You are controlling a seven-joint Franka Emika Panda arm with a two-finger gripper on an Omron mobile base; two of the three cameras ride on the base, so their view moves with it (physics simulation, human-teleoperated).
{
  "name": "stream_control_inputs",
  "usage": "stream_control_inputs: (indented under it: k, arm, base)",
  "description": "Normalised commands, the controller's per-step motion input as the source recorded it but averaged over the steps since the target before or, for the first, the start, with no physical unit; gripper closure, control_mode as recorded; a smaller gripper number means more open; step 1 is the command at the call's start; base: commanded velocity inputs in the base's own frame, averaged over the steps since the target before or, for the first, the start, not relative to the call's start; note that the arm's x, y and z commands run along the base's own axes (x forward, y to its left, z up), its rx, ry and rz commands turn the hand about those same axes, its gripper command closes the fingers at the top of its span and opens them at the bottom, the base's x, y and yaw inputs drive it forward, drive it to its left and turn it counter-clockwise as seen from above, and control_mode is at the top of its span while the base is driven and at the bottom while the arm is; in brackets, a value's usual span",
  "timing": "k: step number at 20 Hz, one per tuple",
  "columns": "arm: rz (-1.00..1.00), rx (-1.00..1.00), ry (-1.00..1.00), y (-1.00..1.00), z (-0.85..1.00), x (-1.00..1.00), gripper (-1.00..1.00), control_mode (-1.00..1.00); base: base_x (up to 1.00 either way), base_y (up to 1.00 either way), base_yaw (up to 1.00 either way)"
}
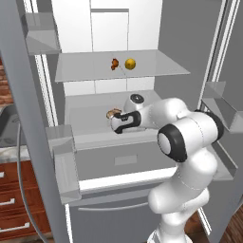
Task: Place one lemon and one chicken drumstick in each tupperware on the nearby counter, to pack two identical lunches.
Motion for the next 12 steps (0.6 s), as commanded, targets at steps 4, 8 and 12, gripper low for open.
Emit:
stream_control_inputs:
  k: [4,8,12]
  arm:
    - [0.0,0.0,0.0,0.0,-0.18,0.26,-1.0,-1.0]
    - [0.0,0.0,0.0,0.0,-0.16,0.29,-1.0,-1.0]
    - [0.0,0.0,0.0,0.0,-0.15,0.35,-1.0,-1.0]
  base:
    - [0.0,0.0,0.0]
    - [0.0,0.0,0.0]
    - [0.0,0.0,0.0]
